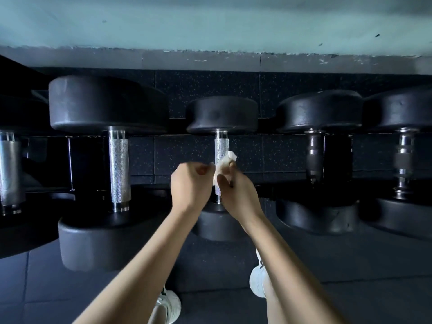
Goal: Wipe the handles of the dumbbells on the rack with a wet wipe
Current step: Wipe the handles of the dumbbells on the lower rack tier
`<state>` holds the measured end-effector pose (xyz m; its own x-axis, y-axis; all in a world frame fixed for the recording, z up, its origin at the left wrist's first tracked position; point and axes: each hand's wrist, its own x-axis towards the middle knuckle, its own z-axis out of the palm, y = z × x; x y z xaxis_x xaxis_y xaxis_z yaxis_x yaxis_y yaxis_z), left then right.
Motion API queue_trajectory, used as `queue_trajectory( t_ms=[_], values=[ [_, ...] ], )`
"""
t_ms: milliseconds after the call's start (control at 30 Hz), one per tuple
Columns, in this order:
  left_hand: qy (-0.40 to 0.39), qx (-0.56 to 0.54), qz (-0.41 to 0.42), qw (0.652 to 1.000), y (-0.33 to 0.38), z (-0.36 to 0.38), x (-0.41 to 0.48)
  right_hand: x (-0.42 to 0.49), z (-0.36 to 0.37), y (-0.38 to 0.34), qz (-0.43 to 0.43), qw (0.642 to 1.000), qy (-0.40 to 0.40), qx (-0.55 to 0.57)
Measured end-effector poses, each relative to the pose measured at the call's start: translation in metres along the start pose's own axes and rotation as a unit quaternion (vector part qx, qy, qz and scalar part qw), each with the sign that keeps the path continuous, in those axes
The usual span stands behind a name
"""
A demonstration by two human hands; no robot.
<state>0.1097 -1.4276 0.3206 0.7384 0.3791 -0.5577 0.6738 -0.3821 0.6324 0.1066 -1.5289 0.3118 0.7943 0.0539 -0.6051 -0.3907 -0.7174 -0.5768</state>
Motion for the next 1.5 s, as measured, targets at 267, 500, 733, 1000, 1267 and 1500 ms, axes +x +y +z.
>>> queue_trajectory(
  t_ms=[267,500,733,1000,1267,1500],
  values=[
    [0.002,-0.053,-0.081,0.995,-0.002,0.029,0.006,-0.008,-0.023,0.015,-0.034,0.999,-0.023,-0.005],
    [0.032,-0.203,-0.15,0.967,0.001,0.043,0.018,-0.015,0.002,0.043,0.039,0.99,0.107,0.084],
    [0.064,-0.245,-0.041,0.967,0.009,0.039,0.04,-0.012,0.012,0.046,0.084,0.973,0.171,0.128],
    [0.165,-0.099,-0.038,0.981,0.014,0.047,0.037,-0.013,0.014,0.044,0.074,0.972,0.186,0.122],
    [0.074,-0.137,0.011,0.988,0.009,0.059,0.036,-0.013,0.015,0.045,0.085,0.966,0.208,0.132],
    [-0.176,-0.288,0.017,0.941,-0.007,0.03,0.068,-0.01,0.017,0.051,0.116,0.947,0.215,0.21]
  ],
)
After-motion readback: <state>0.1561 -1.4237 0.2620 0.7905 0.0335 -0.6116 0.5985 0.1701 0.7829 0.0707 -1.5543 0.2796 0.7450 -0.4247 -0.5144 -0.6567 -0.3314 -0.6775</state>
